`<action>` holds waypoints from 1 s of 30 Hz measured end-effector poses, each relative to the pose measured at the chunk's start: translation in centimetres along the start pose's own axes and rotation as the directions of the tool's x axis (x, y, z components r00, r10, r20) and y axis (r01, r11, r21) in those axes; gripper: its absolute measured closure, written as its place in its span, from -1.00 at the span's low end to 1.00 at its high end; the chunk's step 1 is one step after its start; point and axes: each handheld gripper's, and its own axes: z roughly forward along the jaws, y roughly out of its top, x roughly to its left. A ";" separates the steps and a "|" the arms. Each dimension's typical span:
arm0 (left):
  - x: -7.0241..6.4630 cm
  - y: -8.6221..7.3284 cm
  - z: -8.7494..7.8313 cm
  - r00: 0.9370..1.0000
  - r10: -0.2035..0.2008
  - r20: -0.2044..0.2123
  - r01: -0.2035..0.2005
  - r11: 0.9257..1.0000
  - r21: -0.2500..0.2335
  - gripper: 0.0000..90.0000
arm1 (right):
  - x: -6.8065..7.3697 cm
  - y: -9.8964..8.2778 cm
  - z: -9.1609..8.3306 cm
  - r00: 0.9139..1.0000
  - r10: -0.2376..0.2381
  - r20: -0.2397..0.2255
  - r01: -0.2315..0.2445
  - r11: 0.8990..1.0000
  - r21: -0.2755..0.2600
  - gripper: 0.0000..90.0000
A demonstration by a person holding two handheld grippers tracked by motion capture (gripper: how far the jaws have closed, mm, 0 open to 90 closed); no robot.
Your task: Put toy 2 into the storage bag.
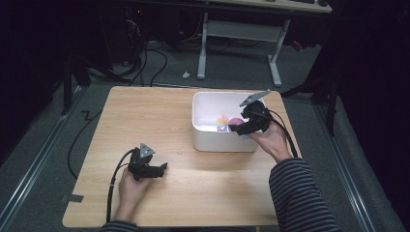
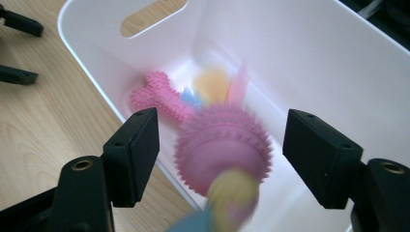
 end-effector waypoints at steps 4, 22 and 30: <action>0.0 0.0 0.0 1.000 0.000 0.000 0.000 1.000 0.000 -0.66 | 0.2 -0.3 -0.1 1.000 0.001 0.019 -0.002 1.000 0.011 -0.38; 0.0 0.0 0.0 1.000 -0.001 0.000 0.001 1.000 -0.001 -0.65 | -0.1 -4.9 -5.1 0.990 0.129 0.059 -0.121 0.985 -0.127 -0.25; 0.0 0.0 0.0 1.000 -0.001 0.000 0.001 1.000 -0.001 -0.65 | -0.1 -6.8 -7.4 0.983 0.163 0.084 -0.147 0.975 -0.170 -0.24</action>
